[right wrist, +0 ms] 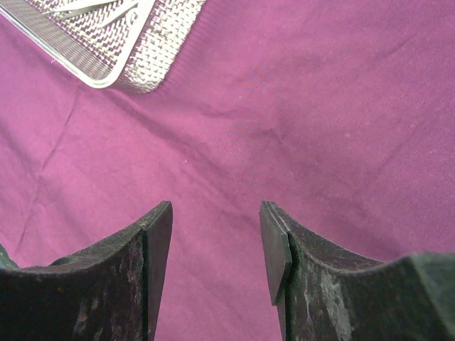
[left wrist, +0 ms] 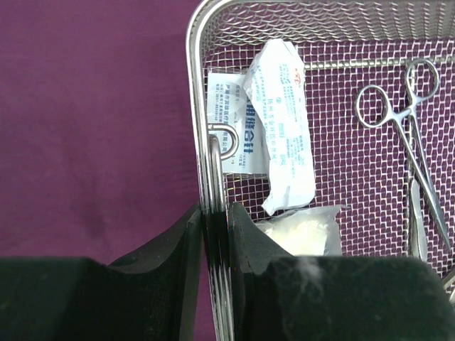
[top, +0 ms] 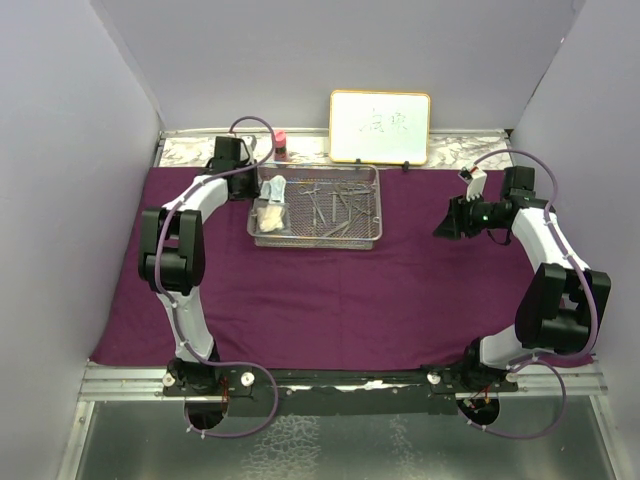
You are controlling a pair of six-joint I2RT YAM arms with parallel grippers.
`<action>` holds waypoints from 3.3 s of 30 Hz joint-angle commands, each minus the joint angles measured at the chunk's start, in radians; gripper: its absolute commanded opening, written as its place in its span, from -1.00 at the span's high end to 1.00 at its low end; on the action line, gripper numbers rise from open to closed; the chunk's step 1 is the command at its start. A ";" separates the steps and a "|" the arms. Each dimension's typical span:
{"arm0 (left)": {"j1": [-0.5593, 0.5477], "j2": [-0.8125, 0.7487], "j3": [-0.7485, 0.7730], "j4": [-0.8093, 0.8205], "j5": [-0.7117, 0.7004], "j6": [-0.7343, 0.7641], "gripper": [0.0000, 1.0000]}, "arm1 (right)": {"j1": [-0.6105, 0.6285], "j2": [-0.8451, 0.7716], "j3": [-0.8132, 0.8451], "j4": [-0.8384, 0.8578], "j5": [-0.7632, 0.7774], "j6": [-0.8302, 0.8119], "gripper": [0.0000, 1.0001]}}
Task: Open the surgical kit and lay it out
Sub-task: Move the container from the surgical kit.
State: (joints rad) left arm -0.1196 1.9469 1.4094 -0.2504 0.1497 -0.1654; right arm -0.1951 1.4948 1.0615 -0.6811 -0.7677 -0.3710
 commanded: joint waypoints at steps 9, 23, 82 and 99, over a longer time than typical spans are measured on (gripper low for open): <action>0.158 -0.034 0.061 -0.006 0.027 0.101 1.00 | 0.008 -0.031 -0.005 0.011 -0.002 -0.009 -0.03; 0.219 0.037 0.114 0.006 0.027 0.095 1.00 | 0.008 -0.028 -0.008 0.012 0.005 -0.009 -0.03; 0.236 -0.007 -0.016 0.095 0.042 0.076 0.07 | 1.067 0.199 -0.181 -0.058 0.198 -0.288 0.22; 0.235 -0.053 -0.023 0.092 -0.034 0.123 -0.10 | 1.069 0.099 -0.144 -0.187 0.104 -0.352 0.28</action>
State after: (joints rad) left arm 0.1093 1.9541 1.3796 -0.1520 0.1612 -0.0658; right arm 0.8650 1.6413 0.9054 -0.8116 -0.6197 -0.7052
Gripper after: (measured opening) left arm 0.543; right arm 0.371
